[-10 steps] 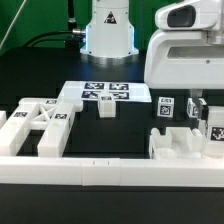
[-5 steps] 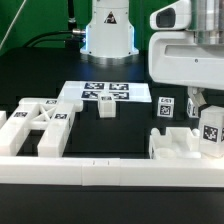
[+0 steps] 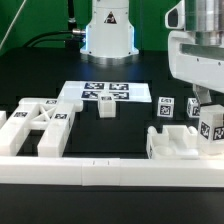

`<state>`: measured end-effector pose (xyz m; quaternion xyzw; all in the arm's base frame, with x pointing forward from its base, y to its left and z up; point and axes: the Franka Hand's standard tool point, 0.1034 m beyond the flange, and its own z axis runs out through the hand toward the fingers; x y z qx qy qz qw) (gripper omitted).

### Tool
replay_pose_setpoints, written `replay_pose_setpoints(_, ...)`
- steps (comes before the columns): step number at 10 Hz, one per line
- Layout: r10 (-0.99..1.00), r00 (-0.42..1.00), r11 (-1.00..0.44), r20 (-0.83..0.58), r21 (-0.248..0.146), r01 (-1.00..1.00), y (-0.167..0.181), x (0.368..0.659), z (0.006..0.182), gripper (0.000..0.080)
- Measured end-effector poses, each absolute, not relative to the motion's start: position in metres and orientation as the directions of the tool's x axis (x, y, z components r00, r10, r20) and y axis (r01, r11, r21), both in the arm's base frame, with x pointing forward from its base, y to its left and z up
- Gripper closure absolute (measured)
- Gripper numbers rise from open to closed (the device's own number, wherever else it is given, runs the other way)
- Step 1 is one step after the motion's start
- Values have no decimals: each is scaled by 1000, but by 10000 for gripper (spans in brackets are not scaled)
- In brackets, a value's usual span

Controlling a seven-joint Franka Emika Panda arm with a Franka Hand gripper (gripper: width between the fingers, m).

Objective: Assemble chair

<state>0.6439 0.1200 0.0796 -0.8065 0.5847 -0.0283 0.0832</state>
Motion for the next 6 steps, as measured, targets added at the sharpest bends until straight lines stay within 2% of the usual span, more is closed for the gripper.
replay_pose_setpoints(1,-932,361,-349,-43,-170,-921,120,644,80,227)
replay_pose_setpoints(2,-924,381,-369,-41,-168,-914,121,644,80,227)
replay_pose_setpoints(3,-905,425,-414,-32,-170,-894,122,644,80,163)
replay_pose_setpoints(4,-844,537,-527,-9,-175,-831,123,645,81,154)
replay_pose_setpoints(6,-749,663,-655,22,-177,-734,122,645,81,151)
